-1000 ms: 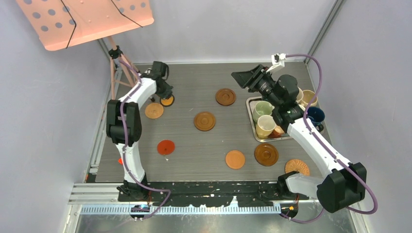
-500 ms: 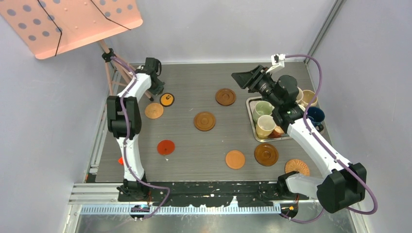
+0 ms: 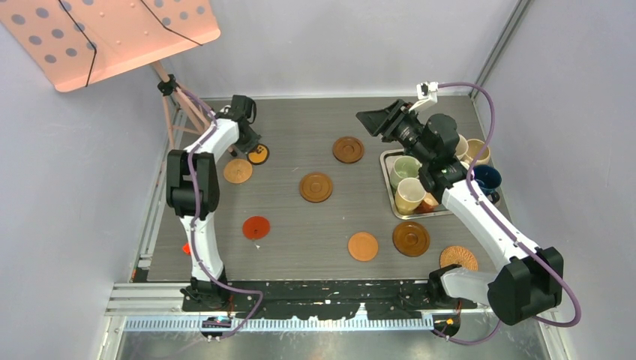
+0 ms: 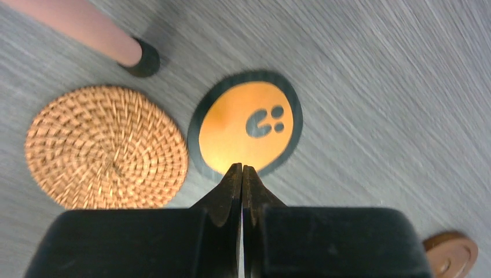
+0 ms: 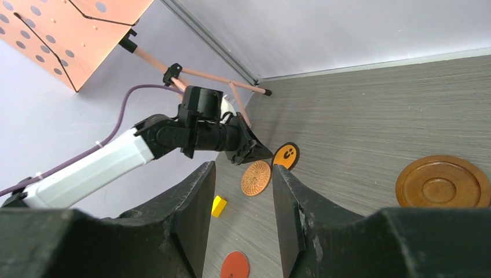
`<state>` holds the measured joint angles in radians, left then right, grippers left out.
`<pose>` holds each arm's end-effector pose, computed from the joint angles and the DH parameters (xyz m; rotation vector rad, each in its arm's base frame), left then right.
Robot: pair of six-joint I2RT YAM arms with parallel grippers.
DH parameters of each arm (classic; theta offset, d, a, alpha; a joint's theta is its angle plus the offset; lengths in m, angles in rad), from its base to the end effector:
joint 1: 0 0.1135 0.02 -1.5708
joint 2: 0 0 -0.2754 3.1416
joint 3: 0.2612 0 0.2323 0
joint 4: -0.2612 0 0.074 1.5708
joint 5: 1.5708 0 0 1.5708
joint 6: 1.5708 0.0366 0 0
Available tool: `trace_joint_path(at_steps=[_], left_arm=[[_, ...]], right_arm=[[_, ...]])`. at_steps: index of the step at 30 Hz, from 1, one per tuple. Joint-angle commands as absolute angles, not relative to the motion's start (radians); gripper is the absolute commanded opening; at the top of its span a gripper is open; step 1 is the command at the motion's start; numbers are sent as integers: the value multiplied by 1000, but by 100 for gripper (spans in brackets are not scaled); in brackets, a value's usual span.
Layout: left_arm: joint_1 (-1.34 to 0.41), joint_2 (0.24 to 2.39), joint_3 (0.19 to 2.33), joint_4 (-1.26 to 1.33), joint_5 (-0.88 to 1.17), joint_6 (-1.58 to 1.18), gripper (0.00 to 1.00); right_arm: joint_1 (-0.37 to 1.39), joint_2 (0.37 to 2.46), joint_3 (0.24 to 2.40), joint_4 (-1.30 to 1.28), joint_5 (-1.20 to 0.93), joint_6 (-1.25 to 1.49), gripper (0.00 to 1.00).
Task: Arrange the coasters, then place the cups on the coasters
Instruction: Move the coaster to the center of the board.
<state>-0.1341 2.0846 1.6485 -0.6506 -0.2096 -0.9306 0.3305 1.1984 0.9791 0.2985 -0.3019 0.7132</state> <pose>0.4323 -0.0506 0.2157 -1.0785 2.3881 -0.0909 0.2429 0.0948 0.3884 0.0448 1.5894 1.0535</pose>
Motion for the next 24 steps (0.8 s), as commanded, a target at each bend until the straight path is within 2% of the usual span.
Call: trace_joint_path(at_steps=[1,9,24], left_arm=[[-149,1933,1577,-608,-232,-874,0],[-114,1825,1374,-558,-252,-935,0],[-97,1876,1380,-639,-166,-1072,0]], right_arm=[[325,1200,1022,344,-317,722,48],[327,1186,998,358,-321,739,48],[326,1158,972,354,-314,735,48]])
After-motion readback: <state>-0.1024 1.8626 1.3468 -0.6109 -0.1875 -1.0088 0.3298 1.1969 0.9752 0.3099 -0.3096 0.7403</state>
